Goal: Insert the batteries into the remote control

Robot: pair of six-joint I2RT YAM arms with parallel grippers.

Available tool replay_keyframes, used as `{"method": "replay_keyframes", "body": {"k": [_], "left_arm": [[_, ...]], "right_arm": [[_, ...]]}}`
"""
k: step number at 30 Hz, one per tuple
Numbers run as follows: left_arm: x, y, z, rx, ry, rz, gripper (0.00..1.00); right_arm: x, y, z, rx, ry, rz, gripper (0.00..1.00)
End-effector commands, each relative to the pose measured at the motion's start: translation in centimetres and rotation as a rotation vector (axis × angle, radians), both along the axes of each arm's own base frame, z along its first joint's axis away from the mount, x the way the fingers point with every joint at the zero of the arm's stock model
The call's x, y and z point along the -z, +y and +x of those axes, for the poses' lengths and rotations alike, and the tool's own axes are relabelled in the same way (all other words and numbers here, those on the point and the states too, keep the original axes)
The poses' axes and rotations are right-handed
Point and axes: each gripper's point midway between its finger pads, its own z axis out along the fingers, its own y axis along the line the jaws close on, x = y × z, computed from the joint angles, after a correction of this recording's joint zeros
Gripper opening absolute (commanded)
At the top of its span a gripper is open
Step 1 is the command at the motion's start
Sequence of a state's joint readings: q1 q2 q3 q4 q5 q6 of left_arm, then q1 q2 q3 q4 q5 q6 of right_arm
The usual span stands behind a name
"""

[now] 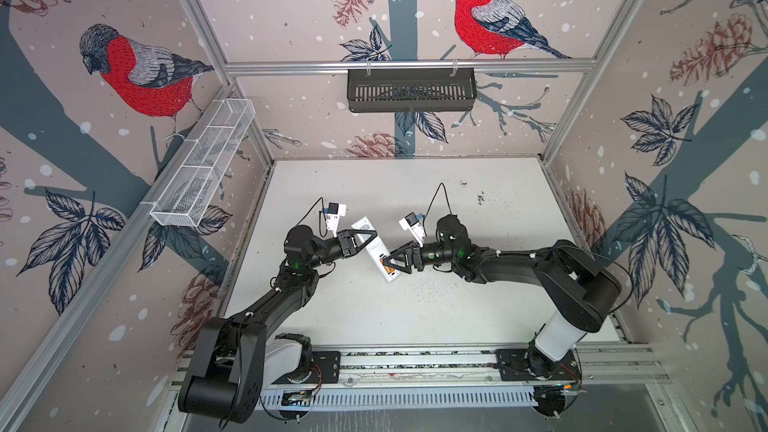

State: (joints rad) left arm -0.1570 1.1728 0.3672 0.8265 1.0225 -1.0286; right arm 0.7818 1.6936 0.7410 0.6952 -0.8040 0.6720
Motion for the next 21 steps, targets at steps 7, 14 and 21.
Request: {"method": "replay_keyframes", "body": {"k": [7,14,21], "left_arm": [[-2.0,0.2,-0.1,0.016,-0.073,-0.03,0.0],[-1.1,0.6,0.6,-0.011,-0.044,0.016,0.0],[1.7,3.6,2.7,-0.17,0.026,0.237,0.0]], "right_arm": [[5.5,-1.4,-0.2,0.056,-0.009,-0.241,0.84],[4.4,-1.9,-0.2,0.07,-0.024,-0.223,0.84],[2.7,-3.0,1.3,0.123,-0.04,-0.229,0.85]]}}
